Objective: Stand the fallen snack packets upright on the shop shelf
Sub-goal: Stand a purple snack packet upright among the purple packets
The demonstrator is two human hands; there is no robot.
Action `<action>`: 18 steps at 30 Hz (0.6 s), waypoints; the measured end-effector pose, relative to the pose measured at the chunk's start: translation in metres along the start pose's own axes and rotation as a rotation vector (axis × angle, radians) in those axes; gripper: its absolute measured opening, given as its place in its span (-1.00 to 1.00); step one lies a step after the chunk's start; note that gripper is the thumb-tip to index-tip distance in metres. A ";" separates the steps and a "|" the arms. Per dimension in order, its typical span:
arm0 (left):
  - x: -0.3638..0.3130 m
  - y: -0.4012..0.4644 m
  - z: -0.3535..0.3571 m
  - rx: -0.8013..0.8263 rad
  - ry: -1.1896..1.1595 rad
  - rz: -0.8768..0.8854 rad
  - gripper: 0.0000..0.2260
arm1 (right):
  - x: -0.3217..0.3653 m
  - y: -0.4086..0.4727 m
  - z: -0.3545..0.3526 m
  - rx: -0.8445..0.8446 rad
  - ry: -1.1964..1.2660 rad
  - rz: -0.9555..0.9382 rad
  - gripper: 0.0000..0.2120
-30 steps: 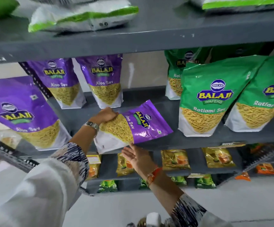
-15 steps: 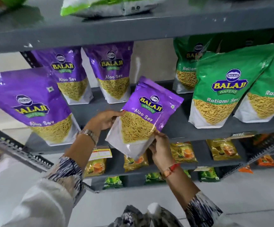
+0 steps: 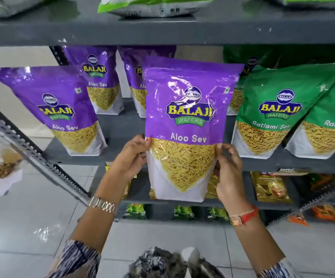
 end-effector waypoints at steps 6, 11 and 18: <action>0.004 -0.033 0.015 -0.081 -0.017 0.158 -0.84 | 0.009 -0.013 -0.010 0.124 0.031 -0.013 -0.89; 0.014 -0.035 0.006 -0.229 0.077 0.189 -0.82 | -0.005 -0.002 0.002 0.140 -0.001 -0.038 -0.89; 0.001 0.003 -0.026 -0.491 0.151 0.291 -0.87 | -0.031 0.033 0.052 0.225 -0.048 -0.040 -0.89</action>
Point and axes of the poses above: each hand's wrist, its own y-axis towards the middle knuckle, its own z-axis out of the palm, x = y × z, the point moved 1 cm from there along y, towards the middle knuckle, and after that the axes turned 3 degrees about -z, right-handed, at the moved point
